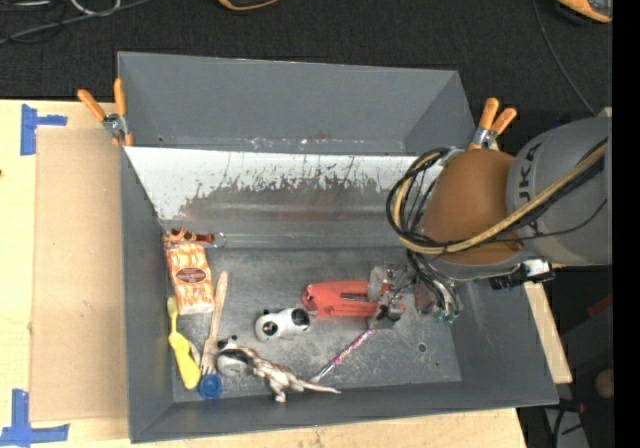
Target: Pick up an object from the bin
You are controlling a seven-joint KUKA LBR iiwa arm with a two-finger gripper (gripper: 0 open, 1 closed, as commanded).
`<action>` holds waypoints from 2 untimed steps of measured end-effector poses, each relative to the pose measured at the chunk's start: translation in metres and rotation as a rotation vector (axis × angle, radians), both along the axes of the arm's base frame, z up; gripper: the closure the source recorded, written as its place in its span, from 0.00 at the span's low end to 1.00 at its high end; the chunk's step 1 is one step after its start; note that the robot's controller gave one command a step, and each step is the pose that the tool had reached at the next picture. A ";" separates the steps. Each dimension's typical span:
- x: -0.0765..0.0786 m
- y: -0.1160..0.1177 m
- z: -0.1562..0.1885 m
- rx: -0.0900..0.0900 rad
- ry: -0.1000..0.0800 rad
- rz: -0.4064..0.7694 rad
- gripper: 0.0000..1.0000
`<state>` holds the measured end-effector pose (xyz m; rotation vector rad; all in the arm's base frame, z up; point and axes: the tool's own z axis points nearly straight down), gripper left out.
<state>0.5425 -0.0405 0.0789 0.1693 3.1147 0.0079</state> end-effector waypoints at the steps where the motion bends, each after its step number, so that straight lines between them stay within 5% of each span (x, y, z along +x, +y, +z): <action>1: -0.008 0.013 0.004 -0.004 0.014 0.122 1.00; 2: -0.002 0.017 0.065 -0.003 0.019 0.148 1.00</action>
Offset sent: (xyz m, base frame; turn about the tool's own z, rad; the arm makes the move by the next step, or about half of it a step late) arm 0.0110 0.0165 0.1604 -0.1664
